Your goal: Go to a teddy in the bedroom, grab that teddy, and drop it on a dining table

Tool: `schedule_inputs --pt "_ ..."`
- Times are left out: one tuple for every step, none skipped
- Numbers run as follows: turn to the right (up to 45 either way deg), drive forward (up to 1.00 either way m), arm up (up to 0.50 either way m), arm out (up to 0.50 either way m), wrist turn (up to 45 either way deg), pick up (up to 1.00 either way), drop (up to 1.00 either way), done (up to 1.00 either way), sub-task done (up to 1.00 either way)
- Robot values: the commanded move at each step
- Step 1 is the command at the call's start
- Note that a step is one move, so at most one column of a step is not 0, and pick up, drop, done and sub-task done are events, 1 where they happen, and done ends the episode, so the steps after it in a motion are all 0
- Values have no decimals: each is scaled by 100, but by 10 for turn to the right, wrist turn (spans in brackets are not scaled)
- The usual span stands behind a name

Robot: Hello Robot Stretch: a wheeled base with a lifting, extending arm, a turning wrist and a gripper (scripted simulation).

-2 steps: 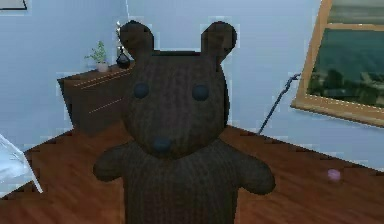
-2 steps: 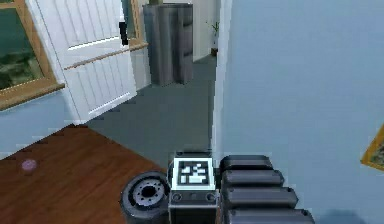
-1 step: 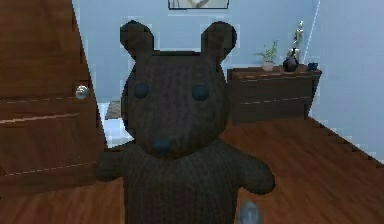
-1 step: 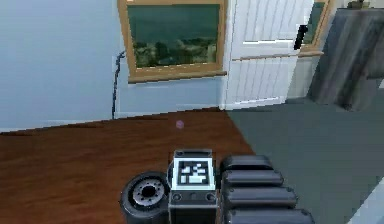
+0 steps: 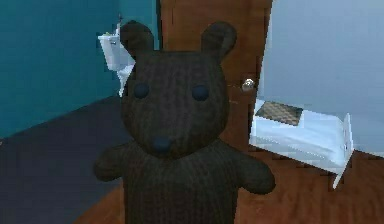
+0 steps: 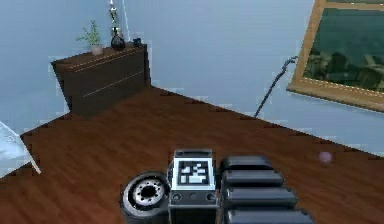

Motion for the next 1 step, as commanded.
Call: schedule_inputs --pt "-90 0 0 0 0 0 0 0 0"
